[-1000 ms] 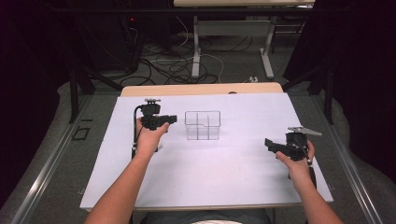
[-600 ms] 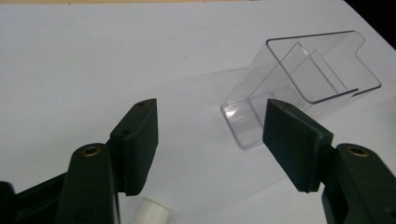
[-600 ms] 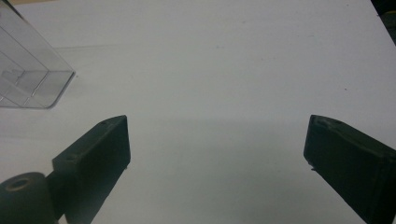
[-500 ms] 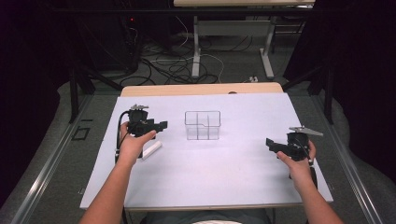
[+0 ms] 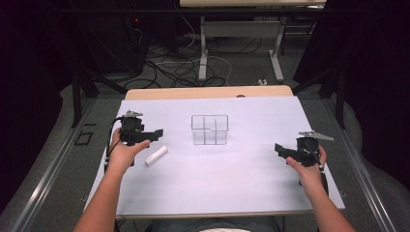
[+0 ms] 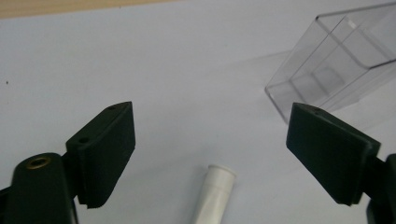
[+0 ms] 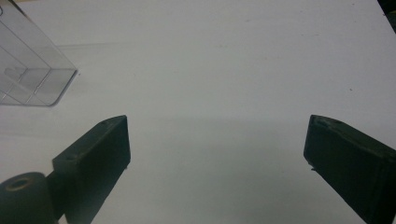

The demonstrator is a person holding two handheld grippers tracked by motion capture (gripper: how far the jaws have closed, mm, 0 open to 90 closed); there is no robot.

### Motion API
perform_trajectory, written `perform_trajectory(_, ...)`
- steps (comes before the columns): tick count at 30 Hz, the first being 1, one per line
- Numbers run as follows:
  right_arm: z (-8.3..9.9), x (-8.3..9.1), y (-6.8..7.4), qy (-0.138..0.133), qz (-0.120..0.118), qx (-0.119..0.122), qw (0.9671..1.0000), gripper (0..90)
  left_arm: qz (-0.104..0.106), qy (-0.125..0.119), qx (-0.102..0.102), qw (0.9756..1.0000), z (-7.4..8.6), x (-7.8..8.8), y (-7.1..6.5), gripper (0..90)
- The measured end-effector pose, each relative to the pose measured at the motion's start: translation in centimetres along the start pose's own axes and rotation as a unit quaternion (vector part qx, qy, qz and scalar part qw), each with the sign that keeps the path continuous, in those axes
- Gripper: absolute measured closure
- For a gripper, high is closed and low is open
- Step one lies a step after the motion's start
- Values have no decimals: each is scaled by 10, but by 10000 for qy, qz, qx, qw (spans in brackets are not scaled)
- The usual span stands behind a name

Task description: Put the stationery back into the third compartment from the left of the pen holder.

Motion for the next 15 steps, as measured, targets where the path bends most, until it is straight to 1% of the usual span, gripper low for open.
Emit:
perform_trajectory(1,0,0,0,-4,3,31,10000,66,-10,47,0,10000,2,-1,1,158)
perform_trajectory(2,0,0,1,18,7,-1,10000,66,-39,147,0,9999,4,-2,2,155)
perform_trajectory(4,1,0,1,27,-3,2,10000,66,-4,207,10,9998,7,-5,4,155)
perform_trajectory(7,1,0,2,57,-21,5,10000,65,-33,354,-73,9993,11,-7,5,157)
perform_trajectory(9,1,0,1,52,-23,7,10000,66,-58,490,-278,9984,13,-8,6,163)
perform_trajectory(10,1,0,2,54,-29,10,10000,66,-86,618,-379,9973,15,-8,7,164)
perform_trajectory(13,2,0,2,72,-52,24,10000,66,-94,694,-511,9962,18,-11,7,178)
perform_trajectory(15,2,0,2,78,-59,34,9999,66,-57,721,-524,9960,20,-13,6,190)
Point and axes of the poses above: each handheld gripper's, and its own axes: x roughly backward along the jaws, z roughly out of its underside, y roughly to its left, the point moved 7 cm from there along -x, roughly forward along the jaws, and after that the axes turned 14 degrees about z, right-handed, at the moved point
